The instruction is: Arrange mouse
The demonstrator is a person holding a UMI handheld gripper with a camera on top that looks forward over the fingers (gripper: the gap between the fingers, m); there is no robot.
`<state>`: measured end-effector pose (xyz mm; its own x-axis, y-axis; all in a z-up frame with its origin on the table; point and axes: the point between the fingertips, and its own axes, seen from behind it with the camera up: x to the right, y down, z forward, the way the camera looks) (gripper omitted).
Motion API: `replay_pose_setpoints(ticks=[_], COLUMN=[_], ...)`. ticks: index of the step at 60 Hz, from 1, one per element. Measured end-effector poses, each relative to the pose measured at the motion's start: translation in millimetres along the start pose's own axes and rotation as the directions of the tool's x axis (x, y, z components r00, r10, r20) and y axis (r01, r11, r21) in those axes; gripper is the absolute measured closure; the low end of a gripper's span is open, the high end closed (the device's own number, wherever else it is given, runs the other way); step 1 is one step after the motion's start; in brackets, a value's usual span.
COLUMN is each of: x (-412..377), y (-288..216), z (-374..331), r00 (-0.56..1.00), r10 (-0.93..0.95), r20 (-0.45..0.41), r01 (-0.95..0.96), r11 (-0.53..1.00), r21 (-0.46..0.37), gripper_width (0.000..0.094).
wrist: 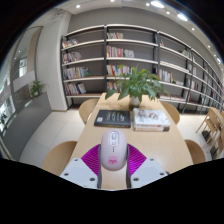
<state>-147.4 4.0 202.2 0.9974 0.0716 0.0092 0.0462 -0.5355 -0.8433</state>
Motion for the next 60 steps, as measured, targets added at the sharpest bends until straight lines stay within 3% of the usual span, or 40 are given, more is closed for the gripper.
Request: replay_pose_setpoints(ticks=[8,15,21,28,40,52,60], x=[71,131,172,199,189,178,178], y=[-70,-61,-39,46,176,245,242], z=[-34,-52,-44,-18,14,25,26], r00=[0.999,0.997,0.998,0.997,1.0,1.0,1.0], r10=[-0.011,-0.023,0.005,0.004,-0.023,-0.018,0.002], r20=[-0.037,-0.072,-0.066,-0.083,-0.014,0.02,0.014], r01=[0.015,0.034,0.0,-0.009,0.018,0.024,0.003], r11=[0.992,0.989,0.997,0.998,0.961,0.93,0.94], r21=[0.122,0.145,0.077,-0.056,-0.277,-0.367,-0.341], gripper_width=[0.0607,0.0609,0.0606,0.0606,0.0604,0.0563,0.0471])
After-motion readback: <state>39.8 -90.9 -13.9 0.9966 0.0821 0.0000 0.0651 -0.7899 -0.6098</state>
